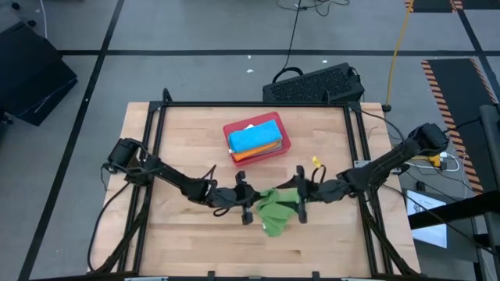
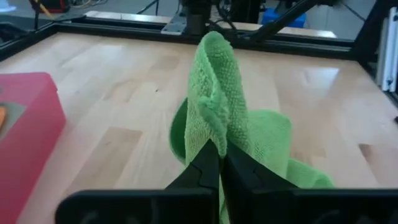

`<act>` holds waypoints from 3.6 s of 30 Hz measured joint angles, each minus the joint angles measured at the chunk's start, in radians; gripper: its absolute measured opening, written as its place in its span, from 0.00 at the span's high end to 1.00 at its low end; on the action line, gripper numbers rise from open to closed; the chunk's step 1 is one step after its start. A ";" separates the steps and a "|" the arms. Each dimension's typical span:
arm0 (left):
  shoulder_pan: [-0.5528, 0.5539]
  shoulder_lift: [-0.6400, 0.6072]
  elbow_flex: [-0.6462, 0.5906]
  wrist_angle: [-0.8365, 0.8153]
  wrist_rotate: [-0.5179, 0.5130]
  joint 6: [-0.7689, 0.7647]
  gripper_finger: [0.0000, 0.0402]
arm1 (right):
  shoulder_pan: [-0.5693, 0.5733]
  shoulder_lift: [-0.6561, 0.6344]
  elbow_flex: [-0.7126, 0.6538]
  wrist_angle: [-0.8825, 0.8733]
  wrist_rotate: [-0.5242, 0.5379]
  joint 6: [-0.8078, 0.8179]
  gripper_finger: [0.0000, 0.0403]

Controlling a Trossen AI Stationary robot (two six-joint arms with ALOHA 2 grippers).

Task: Fold microfiber towels
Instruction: Fold the green microfiber cloth

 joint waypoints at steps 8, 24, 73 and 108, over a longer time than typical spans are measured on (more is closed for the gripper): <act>0.000 0.000 0.000 -0.007 0.010 0.010 0.99 | -0.060 0.185 0.151 -0.069 -0.038 -0.099 0.43; -0.005 0.000 0.000 -0.027 0.028 0.034 0.97 | -0.176 0.228 0.305 -0.397 -0.247 -0.134 0.83; -0.227 -0.380 0.001 -0.140 -0.318 0.298 0.99 | 0.051 0.135 0.072 -0.231 -0.104 -0.028 0.60; -0.169 -0.484 0.000 -0.080 -0.084 0.499 0.96 | 0.072 0.588 -0.071 0.449 -0.264 -0.013 0.73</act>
